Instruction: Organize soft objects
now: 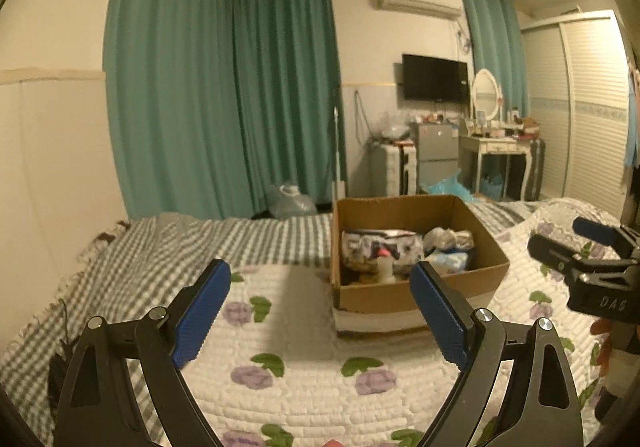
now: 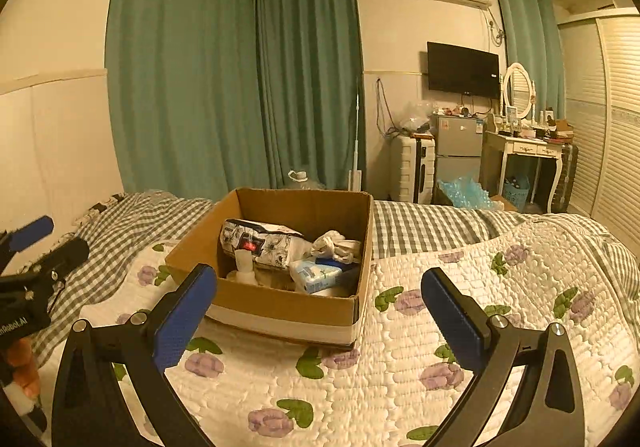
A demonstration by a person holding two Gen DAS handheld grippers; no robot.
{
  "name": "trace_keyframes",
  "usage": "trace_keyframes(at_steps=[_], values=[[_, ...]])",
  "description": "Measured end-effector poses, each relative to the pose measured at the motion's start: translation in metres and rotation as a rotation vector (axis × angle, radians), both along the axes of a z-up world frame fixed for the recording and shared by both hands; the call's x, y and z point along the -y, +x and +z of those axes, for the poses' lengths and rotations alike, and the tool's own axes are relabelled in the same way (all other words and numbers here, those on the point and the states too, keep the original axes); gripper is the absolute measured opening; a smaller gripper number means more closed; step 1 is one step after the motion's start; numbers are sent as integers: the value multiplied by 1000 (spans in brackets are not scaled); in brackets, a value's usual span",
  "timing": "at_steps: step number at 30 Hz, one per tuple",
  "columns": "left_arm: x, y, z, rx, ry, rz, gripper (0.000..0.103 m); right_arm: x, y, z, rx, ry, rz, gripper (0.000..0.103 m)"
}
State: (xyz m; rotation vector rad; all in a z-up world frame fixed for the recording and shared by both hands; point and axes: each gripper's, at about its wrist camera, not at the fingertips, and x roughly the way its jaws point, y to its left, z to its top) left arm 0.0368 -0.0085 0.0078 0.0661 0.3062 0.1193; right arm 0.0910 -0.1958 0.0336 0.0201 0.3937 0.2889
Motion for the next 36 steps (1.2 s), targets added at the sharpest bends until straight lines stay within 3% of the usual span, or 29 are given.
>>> trace_keyframes(at_steps=[36], values=[[-4,3,-9,-39,-36,-31,92,-14,-7,1,-15,-12,26,103]])
